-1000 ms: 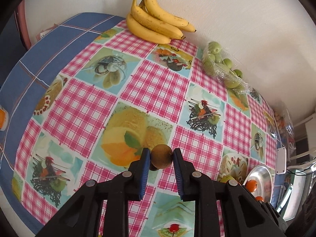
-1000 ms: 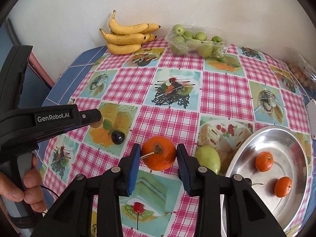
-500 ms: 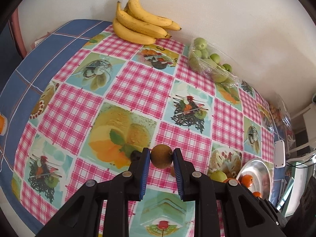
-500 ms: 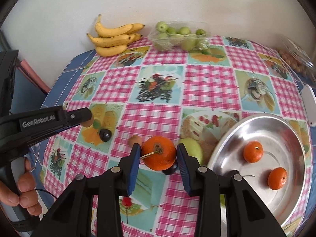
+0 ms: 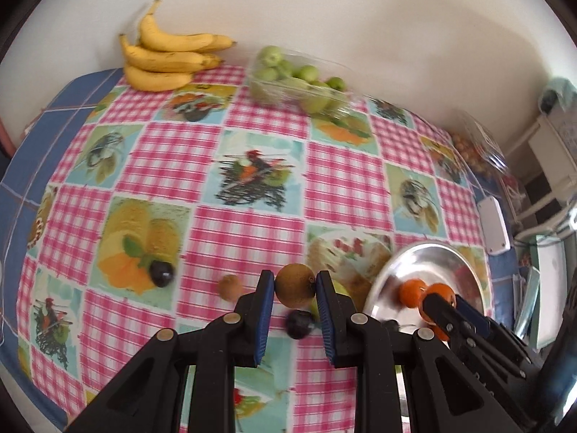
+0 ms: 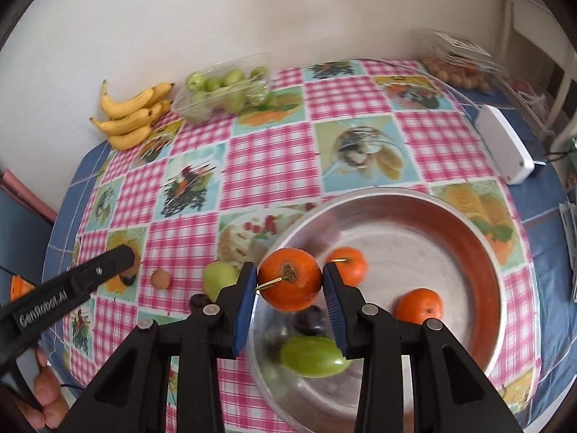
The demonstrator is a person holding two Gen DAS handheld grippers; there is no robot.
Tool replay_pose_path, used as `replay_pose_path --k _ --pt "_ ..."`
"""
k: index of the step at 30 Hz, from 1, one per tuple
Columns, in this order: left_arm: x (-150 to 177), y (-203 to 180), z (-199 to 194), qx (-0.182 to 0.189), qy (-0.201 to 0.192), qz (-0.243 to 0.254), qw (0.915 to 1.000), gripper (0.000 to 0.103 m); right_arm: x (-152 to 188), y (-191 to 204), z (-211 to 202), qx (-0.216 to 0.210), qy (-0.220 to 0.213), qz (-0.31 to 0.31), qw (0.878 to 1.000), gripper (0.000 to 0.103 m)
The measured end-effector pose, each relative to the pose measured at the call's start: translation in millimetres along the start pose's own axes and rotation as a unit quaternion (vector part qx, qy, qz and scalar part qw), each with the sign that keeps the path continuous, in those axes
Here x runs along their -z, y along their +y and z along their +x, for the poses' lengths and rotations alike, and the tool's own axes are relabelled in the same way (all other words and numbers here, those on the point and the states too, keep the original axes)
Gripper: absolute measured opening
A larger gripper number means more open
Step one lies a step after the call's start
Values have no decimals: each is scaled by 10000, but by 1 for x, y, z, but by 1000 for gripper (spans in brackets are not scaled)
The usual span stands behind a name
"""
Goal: Organize fruits
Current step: 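Lift the tangerine and kiwi and carry both over the steel bowl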
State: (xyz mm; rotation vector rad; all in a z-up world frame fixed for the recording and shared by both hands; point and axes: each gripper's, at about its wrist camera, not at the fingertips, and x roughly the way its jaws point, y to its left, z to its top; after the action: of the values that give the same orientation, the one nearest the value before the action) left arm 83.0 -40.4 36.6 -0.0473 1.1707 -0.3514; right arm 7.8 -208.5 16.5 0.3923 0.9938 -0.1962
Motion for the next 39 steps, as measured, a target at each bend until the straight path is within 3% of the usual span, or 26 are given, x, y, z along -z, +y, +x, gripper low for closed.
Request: replay_pose_path --k 8,18,29,39 --pt "15 -55 9 390 197 490 9978 26 1 -54 -14 265 -102 600 9978 39" --pt "29 -92 14 526 268 909 9941 26 4 -88 -31 328 -275 1017 9939 39" --pt "34 -96 45 412 447 1035 9928 26 6 -87 -14 368 -200 861 9954 39" --pt "33 -91 61 376 310 1057 9932 26 5 -78 9 360 -126 678 9970 39"
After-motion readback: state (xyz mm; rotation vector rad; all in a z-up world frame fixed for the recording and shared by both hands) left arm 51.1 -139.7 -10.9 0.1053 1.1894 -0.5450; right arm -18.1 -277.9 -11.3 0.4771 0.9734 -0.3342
